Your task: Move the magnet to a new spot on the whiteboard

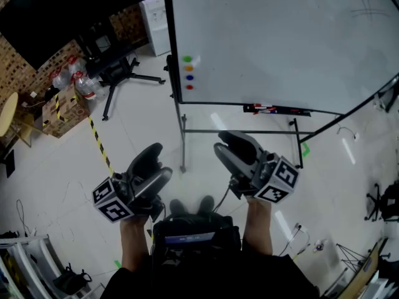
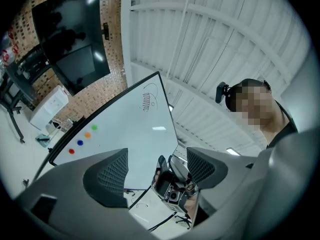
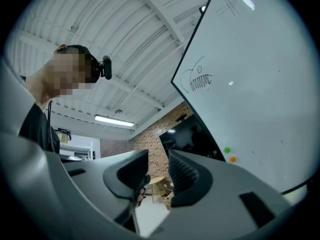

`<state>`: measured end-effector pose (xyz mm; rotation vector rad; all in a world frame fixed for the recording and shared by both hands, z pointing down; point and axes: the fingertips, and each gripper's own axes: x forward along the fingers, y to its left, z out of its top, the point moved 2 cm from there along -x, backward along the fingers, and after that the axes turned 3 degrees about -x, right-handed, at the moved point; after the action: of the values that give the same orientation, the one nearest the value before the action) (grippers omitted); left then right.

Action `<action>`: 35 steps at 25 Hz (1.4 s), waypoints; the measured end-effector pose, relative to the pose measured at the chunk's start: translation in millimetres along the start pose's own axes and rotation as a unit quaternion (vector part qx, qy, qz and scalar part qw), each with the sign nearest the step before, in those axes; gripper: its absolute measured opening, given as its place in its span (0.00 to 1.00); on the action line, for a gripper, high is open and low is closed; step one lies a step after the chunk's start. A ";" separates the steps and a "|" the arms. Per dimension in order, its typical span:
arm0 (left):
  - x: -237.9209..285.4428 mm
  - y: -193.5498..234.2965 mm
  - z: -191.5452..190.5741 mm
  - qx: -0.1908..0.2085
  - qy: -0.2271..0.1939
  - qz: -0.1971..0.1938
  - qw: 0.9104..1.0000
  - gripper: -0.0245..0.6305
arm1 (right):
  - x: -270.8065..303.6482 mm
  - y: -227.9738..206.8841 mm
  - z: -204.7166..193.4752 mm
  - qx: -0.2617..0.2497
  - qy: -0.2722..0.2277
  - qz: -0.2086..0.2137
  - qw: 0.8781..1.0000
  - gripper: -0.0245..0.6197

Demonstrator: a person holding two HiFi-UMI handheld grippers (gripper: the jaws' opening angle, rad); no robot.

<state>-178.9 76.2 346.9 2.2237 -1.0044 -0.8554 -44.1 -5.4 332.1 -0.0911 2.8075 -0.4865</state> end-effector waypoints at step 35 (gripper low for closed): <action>-38.2 -1.1 29.3 -0.014 0.000 -0.051 0.999 0.59 | 26.7 44.6 -7.0 0.016 -0.025 0.008 1.000 0.13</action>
<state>-219.6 100.8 339.4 2.2676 -0.8805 -0.9089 -72.3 35.8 316.0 -0.0719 2.7475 -0.5182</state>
